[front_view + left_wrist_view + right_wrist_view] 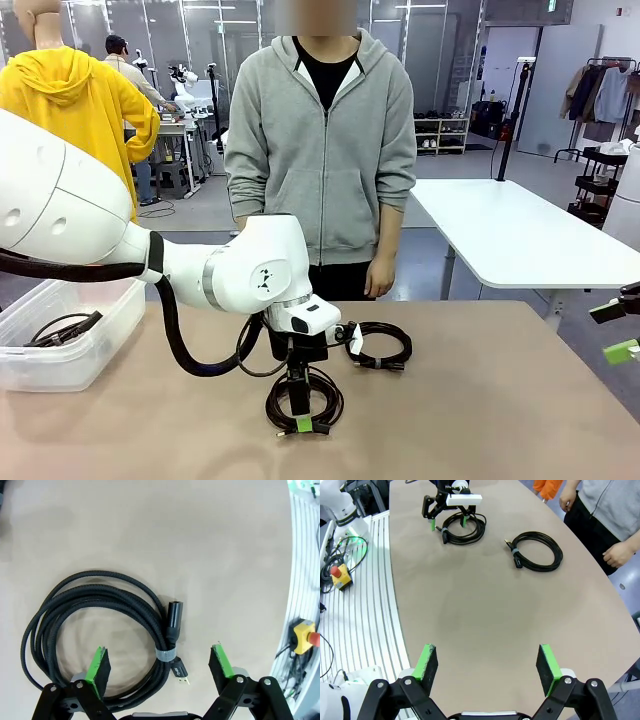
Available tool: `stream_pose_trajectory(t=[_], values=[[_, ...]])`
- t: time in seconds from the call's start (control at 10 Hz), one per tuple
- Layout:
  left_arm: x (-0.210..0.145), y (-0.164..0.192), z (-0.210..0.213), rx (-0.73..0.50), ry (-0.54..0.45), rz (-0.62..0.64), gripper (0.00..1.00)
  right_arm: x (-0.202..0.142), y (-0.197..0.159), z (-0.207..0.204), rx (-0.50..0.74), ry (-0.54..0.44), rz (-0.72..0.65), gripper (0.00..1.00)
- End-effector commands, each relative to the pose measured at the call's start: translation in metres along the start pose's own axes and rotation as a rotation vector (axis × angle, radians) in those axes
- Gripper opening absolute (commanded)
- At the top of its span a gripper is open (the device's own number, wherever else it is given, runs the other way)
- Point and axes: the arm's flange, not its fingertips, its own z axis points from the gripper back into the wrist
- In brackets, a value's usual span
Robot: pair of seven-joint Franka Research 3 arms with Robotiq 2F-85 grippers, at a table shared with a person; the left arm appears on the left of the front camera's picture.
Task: Organize and store the cables.
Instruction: Place the USB Extension Cable into the Organizing box.
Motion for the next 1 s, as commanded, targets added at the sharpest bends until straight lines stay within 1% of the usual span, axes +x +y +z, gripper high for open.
stream_pose_trajectory(t=[0.0, 0.4, 0.5, 0.6, 0.7, 0.8, 0.9], values=[[0.004, -0.005, -0.005, 0.033, 0.019, 0.004, 1.0, 0.002, 0.0, -0.001, 0.005, -0.009, -0.006, 1.0], [0.004, -0.006, -0.015, 0.052, 0.074, 0.063, 1.0, 0.002, 0.0, -0.001, 0.005, -0.009, -0.006, 1.0], [0.004, -0.007, -0.017, 0.052, 0.071, 0.054, 0.77, 0.002, 0.0, -0.001, 0.005, -0.009, -0.006, 1.0], [0.004, -0.007, -0.017, 0.051, 0.061, 0.044, 0.47, 0.002, 0.0, -0.001, 0.005, -0.009, -0.006, 1.0], [0.003, -0.007, -0.023, 0.045, 0.074, 0.032, 0.17, 0.002, 0.0, -0.001, 0.005, -0.009, -0.006, 1.0], [0.002, -0.006, -0.026, 0.039, 0.076, 0.035, 0.0, 0.002, 0.0, -0.001, 0.005, -0.009, -0.006, 1.0], [0.0, -0.008, -0.027, 0.041, 0.081, 0.041, 0.24, 0.002, 0.0, -0.001, 0.005, -0.009, -0.006, 1.0]])
